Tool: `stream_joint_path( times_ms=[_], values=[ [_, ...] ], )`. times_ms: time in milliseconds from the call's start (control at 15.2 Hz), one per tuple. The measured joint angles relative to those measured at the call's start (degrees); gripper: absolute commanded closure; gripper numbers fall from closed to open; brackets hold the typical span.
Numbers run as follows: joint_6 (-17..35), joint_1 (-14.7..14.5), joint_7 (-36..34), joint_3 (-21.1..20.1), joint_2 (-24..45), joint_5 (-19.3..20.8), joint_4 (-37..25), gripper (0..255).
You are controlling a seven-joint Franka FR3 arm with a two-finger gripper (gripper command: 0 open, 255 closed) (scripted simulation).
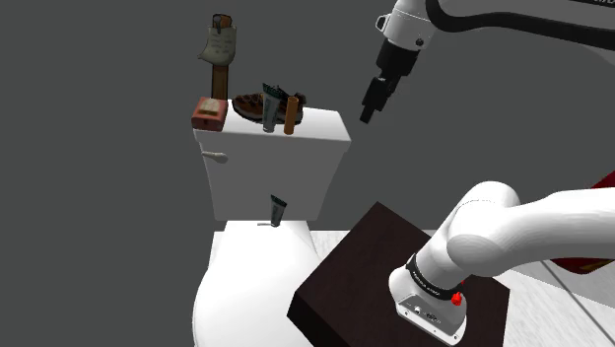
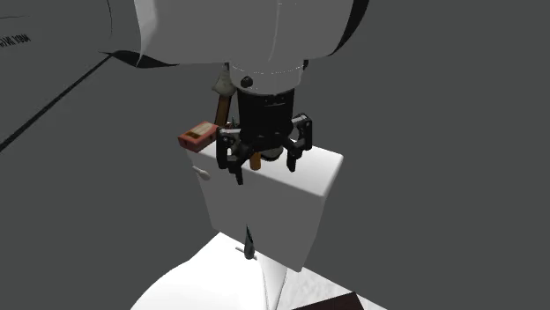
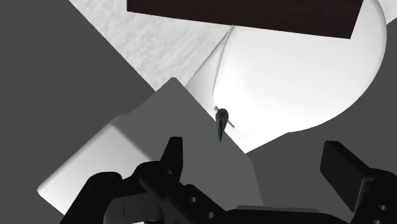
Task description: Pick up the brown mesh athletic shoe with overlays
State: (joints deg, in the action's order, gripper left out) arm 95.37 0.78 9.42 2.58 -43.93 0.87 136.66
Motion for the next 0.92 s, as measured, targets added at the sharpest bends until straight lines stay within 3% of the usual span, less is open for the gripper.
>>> stream_joint_path(
  times_ms=[330, 924],
  values=[
    [4.4, -0.8, 5.7, 2.6, 4.8, 1.5, -1.3, 0],
    [16.2, -3.7, 23.8, 10.2, 22.8, 2.4, -9.9, 0]
  ],
)
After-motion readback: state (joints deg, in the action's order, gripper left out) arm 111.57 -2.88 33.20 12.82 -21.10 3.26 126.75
